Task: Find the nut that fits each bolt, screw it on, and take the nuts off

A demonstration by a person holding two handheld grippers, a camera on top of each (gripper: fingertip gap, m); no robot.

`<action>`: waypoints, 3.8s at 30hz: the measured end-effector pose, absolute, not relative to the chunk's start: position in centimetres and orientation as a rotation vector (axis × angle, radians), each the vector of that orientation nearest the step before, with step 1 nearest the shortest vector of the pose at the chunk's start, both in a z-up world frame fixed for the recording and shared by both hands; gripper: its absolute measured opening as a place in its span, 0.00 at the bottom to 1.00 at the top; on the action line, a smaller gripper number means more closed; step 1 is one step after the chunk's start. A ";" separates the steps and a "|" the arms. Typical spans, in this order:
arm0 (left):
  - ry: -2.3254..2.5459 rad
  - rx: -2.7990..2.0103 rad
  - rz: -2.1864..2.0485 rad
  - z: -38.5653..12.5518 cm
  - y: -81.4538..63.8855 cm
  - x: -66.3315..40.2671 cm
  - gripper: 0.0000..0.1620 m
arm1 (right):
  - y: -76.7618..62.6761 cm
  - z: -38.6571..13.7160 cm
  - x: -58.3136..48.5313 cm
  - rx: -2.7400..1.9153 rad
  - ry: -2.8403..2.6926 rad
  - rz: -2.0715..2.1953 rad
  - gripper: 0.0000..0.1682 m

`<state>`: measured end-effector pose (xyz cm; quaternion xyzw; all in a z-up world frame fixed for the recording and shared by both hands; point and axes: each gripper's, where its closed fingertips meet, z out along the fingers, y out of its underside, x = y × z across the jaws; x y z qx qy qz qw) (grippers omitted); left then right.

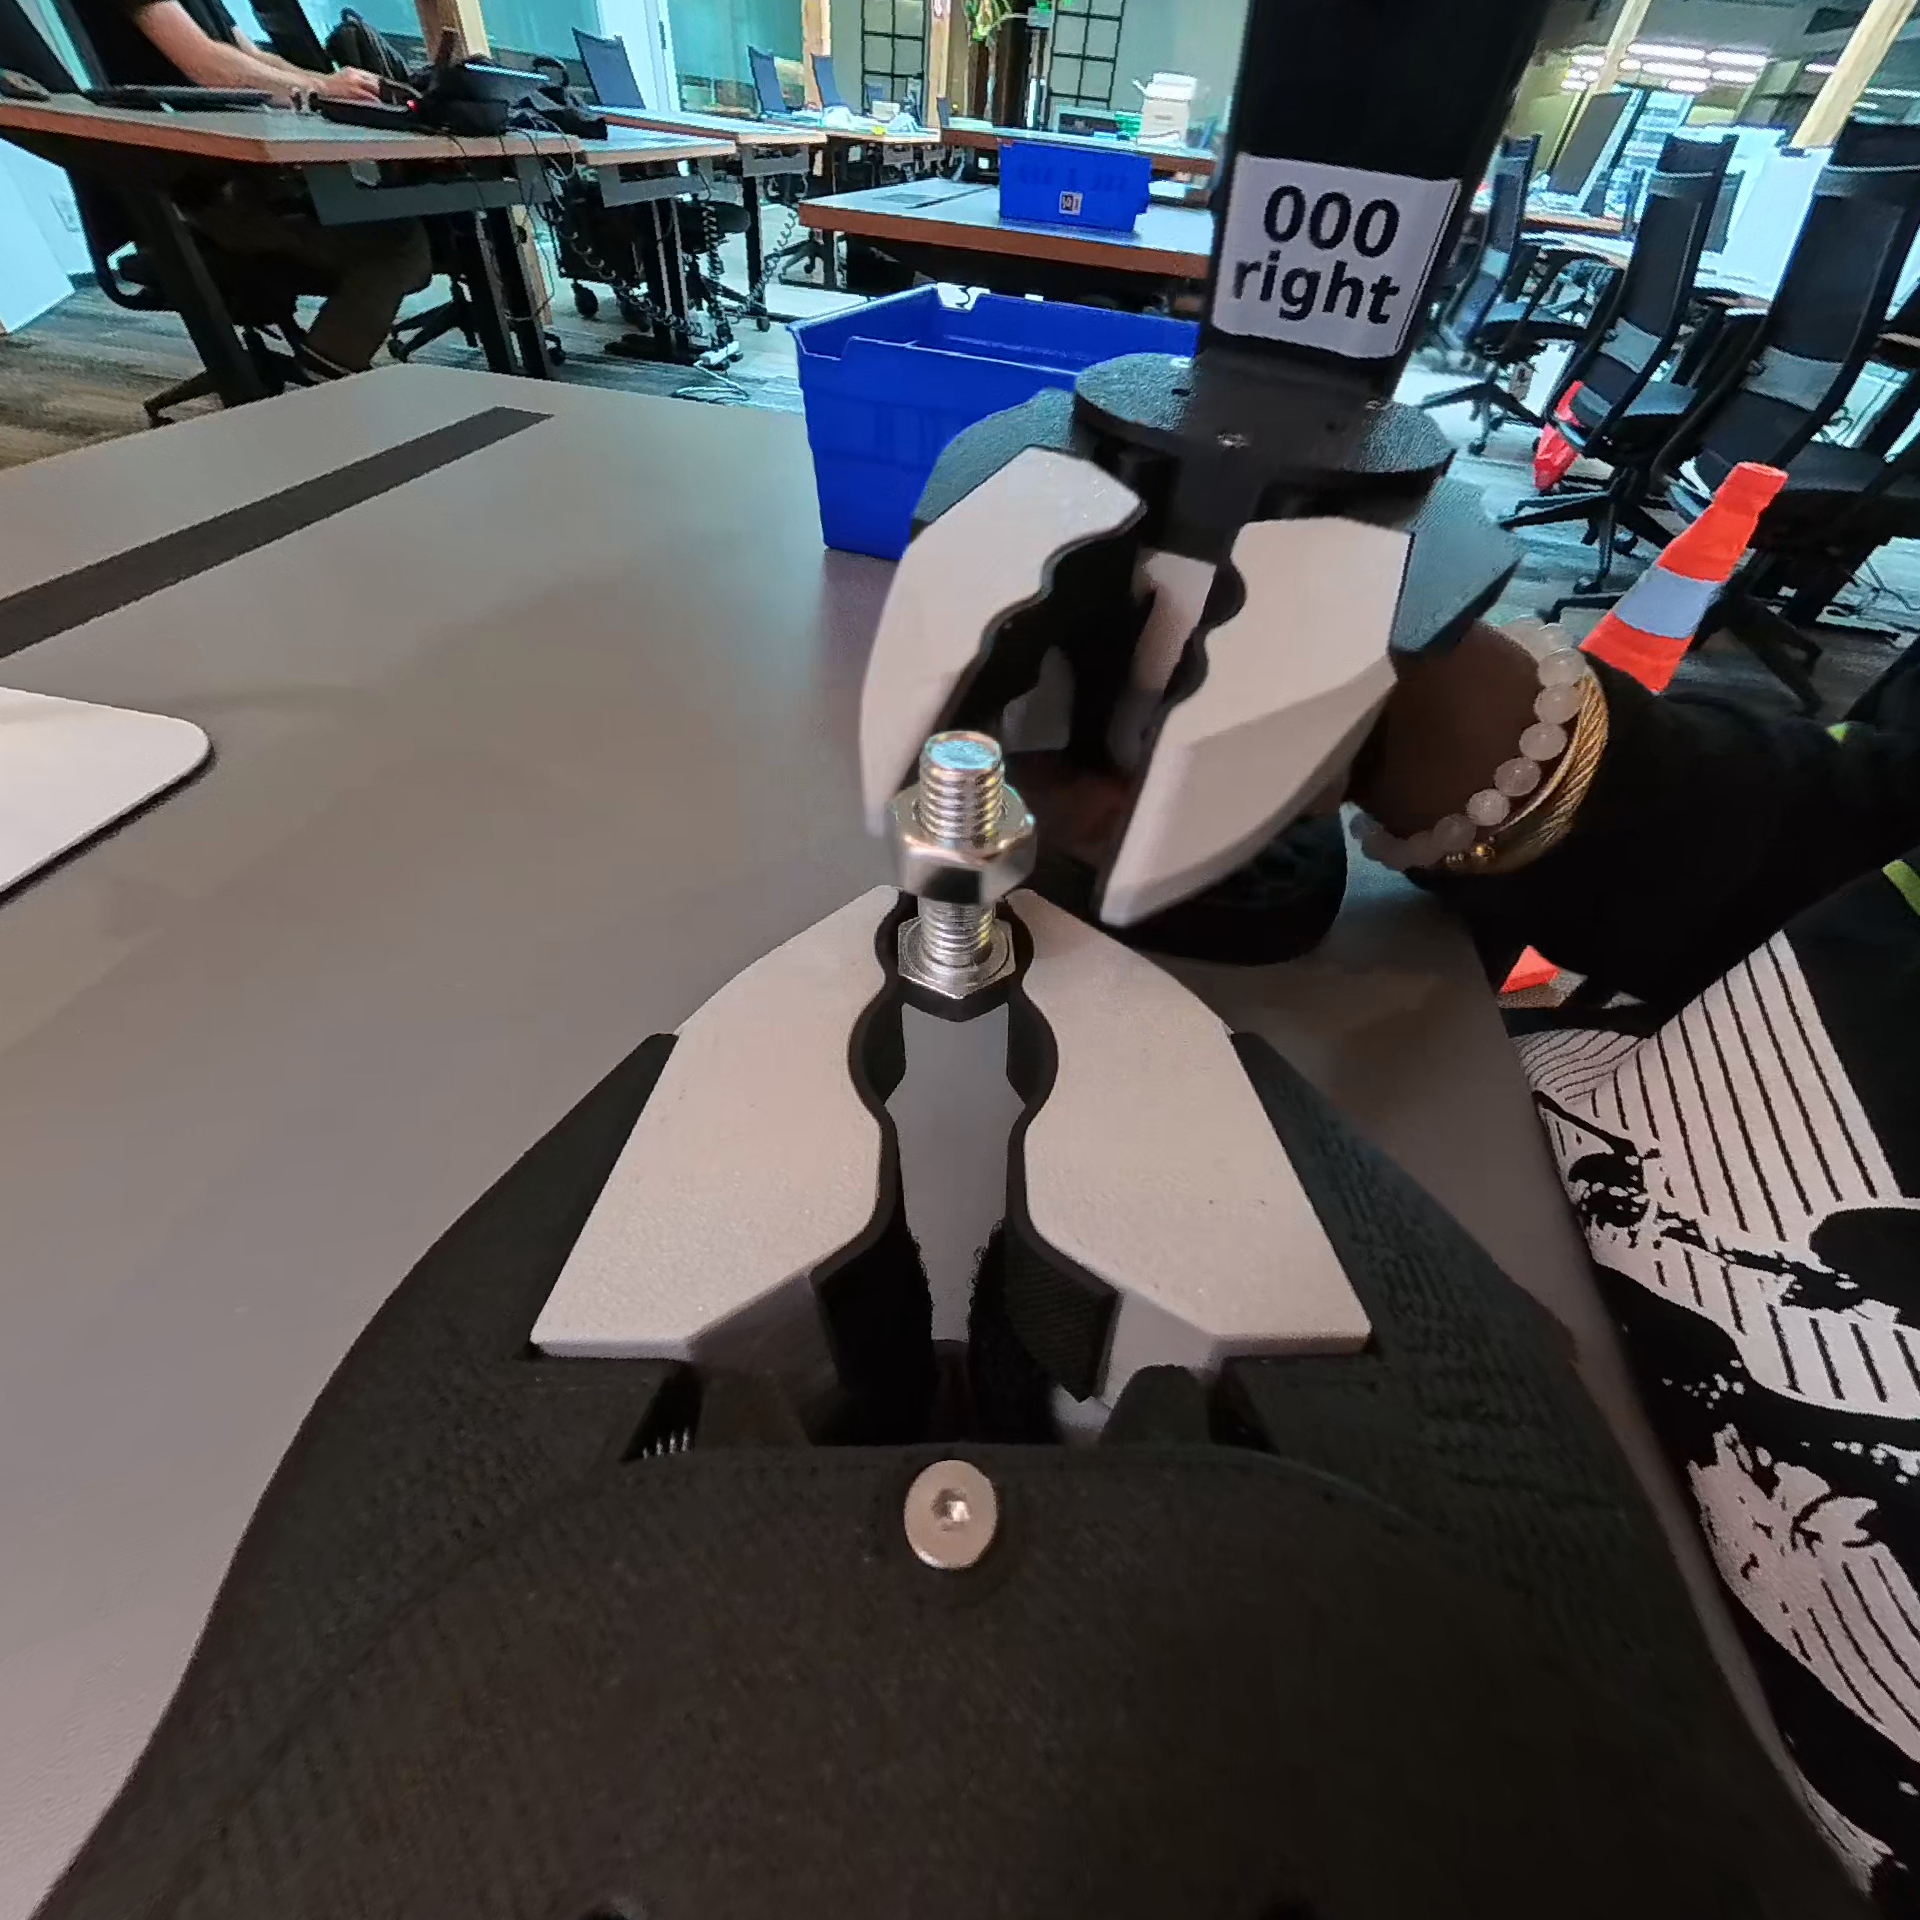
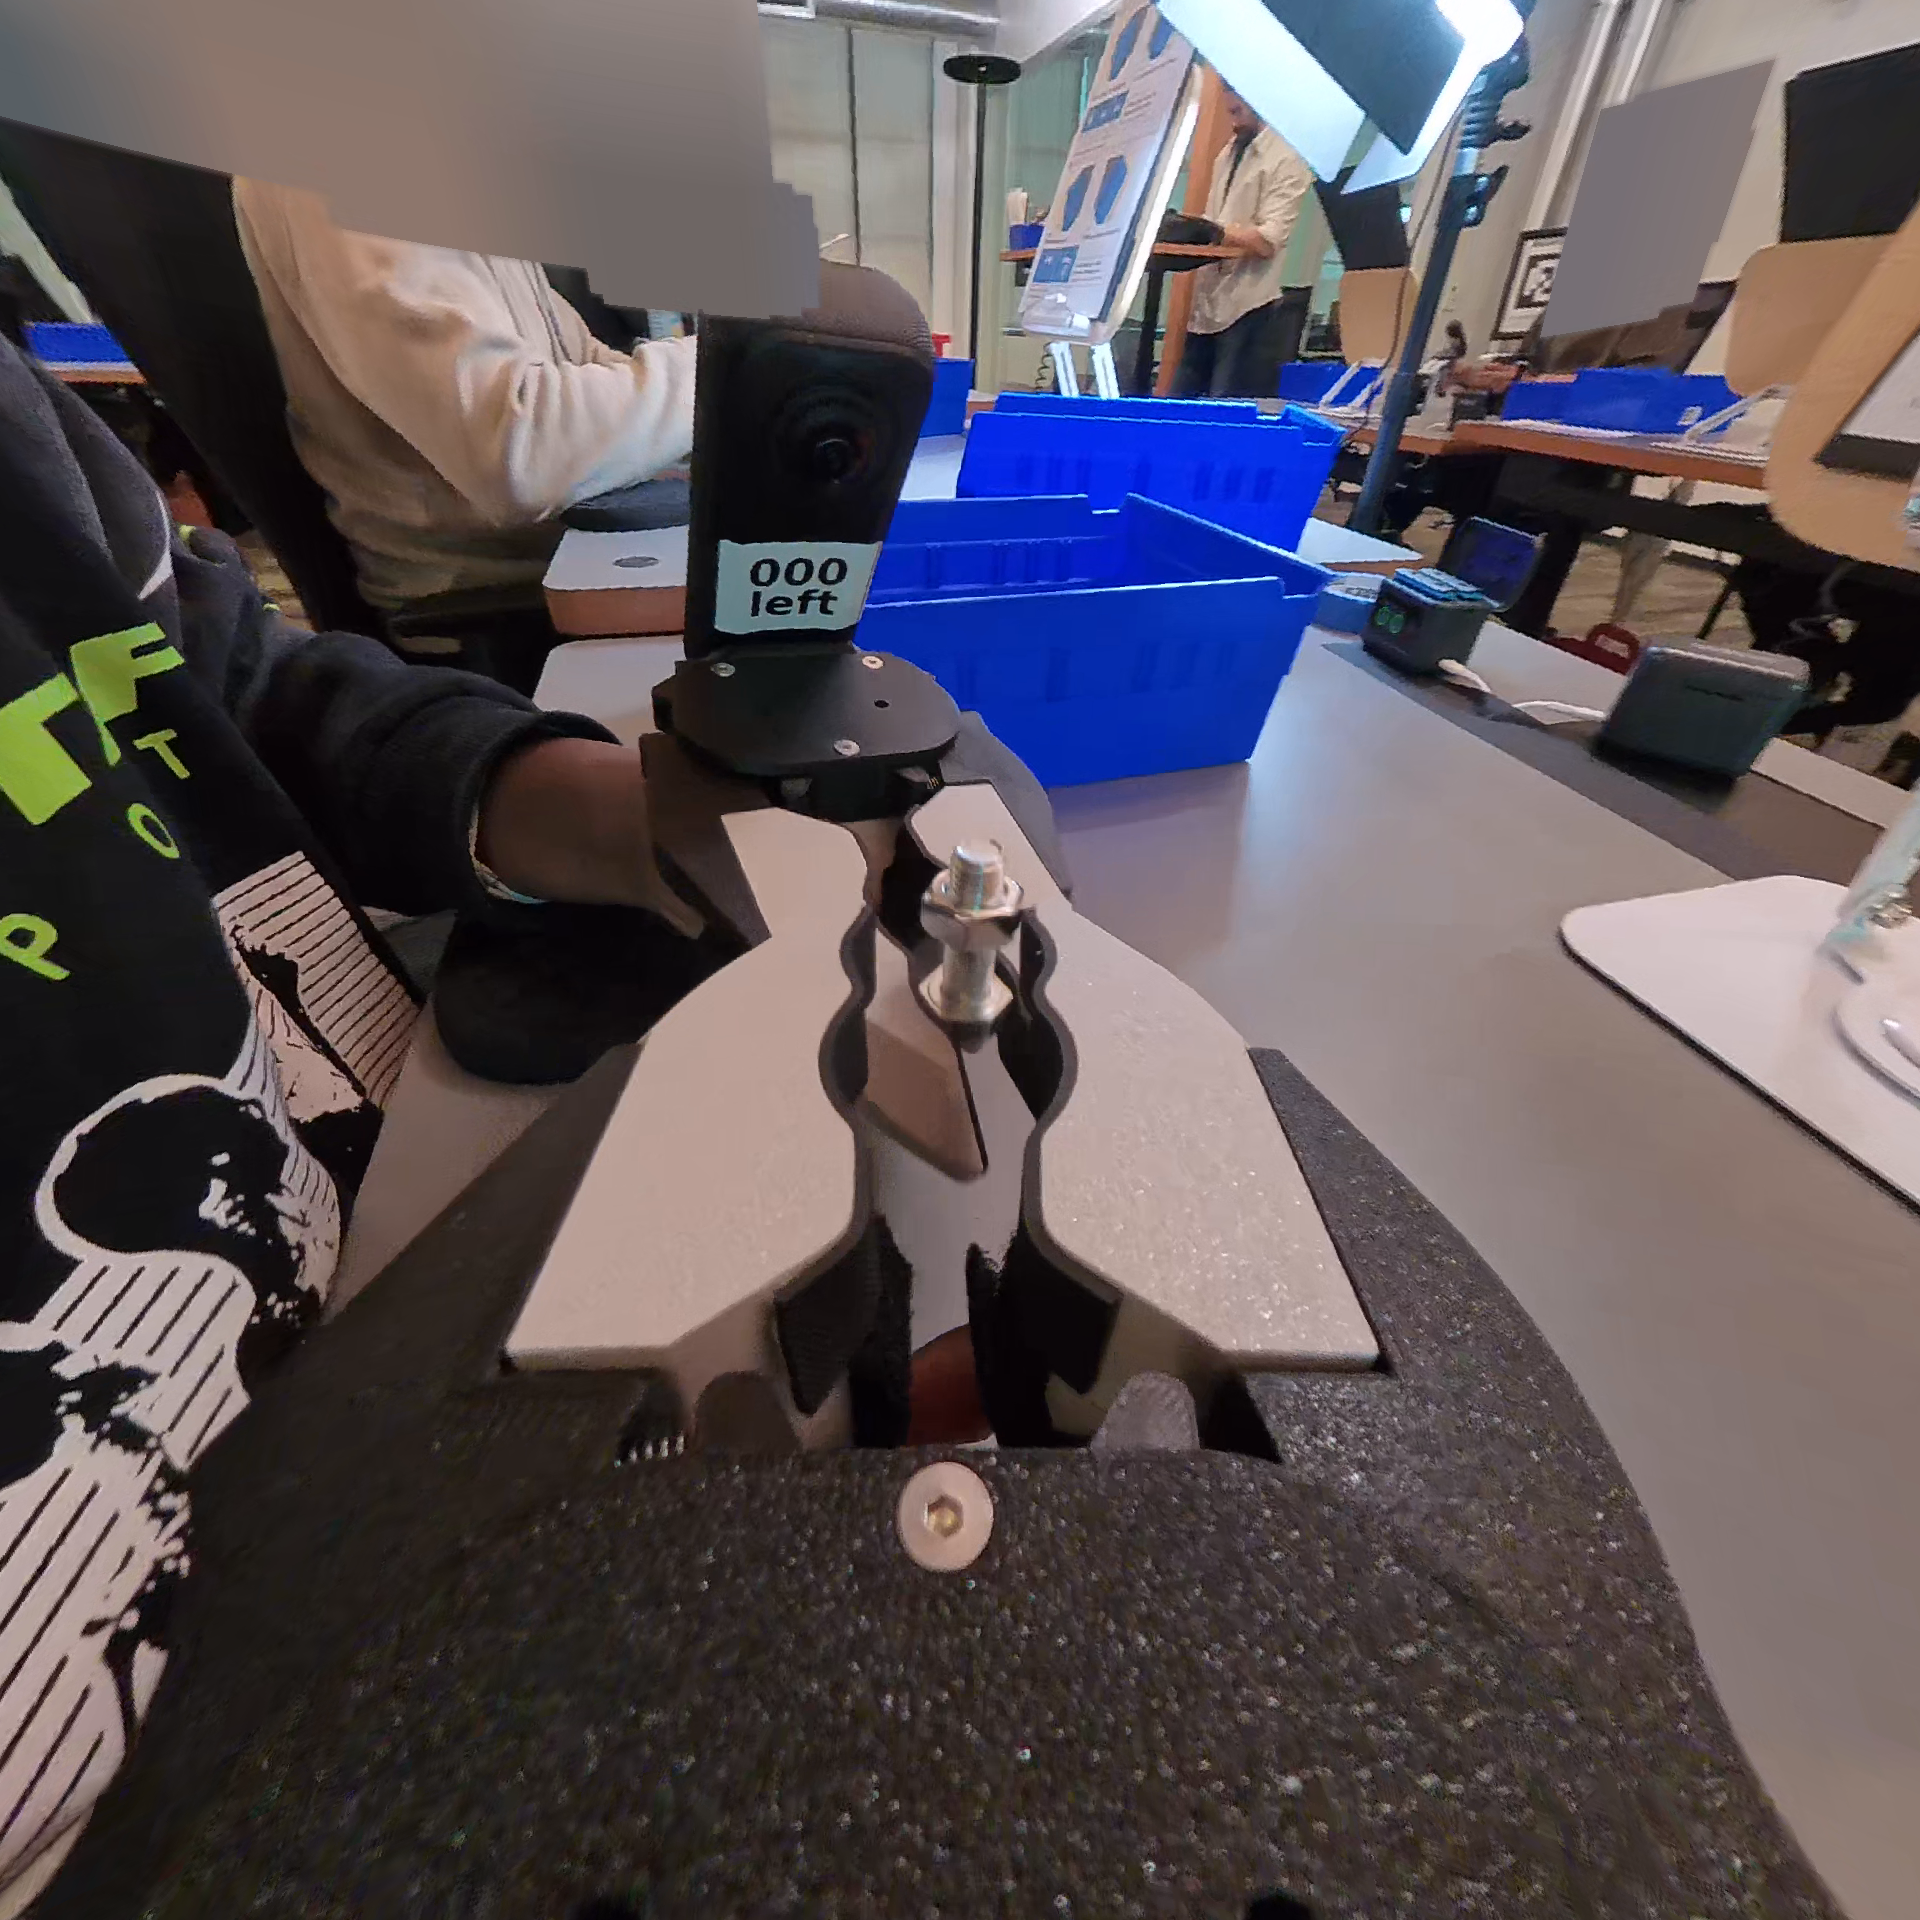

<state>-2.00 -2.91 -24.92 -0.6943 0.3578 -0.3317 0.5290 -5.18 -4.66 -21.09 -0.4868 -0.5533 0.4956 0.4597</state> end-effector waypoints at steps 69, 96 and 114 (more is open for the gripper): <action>0.805 -1.699 -0.688 -25.0 -1.9 -2.8 0.26 | -1.9 -20.1 -3.9 -1.461 -1.334 1.151 0.06; 0.789 -1.690 -0.755 -24.6 -2.1 -2.4 0.44 | 16.8 -25.6 40.4 -2.255 -0.140 -0.022 0.06; 0.809 -1.681 -0.718 -24.5 -2.2 -2.5 0.44 | 17.2 -28.6 42.3 -2.328 -0.071 -0.052 0.19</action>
